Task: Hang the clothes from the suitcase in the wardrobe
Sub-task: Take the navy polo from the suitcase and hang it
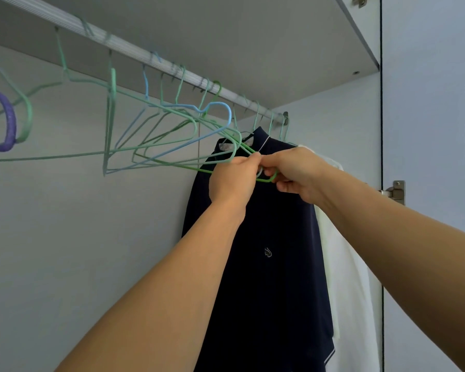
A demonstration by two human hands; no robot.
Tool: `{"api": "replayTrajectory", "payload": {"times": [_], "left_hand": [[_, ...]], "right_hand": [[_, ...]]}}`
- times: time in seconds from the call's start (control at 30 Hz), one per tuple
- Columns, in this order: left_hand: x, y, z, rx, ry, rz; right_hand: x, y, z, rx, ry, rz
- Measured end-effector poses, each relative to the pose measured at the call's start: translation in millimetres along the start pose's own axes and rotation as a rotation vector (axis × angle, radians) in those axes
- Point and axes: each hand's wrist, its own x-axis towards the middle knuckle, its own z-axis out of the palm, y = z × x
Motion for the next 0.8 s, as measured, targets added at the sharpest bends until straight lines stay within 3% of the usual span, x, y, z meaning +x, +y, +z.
{"api": "replayTrajectory", "payload": {"times": [0.23,0.43,0.63,0.77,0.8], "left_hand": [[3.1,-4.3,-2.5,0.000,-0.075,0.026],[8.8,3.4,0.0,0.005,0.090,-0.040],[3.7,11.0,7.3,-0.055,0.079,0.036],[2.0,11.9,7.6,-0.055,0.098,0.050],[2.4,10.6,6.6,-0.057,0.107,0.044]], "right_hand": [[1.4,1.9,-5.5,-0.019,-0.111,-0.005],[0.2,1.9,-1.5,-0.024,-0.228,0.028],[8.2,0.2,8.3,-0.267,0.044,-0.121],[12.0,-4.5,11.1,-0.716,0.273,-0.283],[9.4,-2.1,13.3,-0.730,0.296,-0.306]]}}
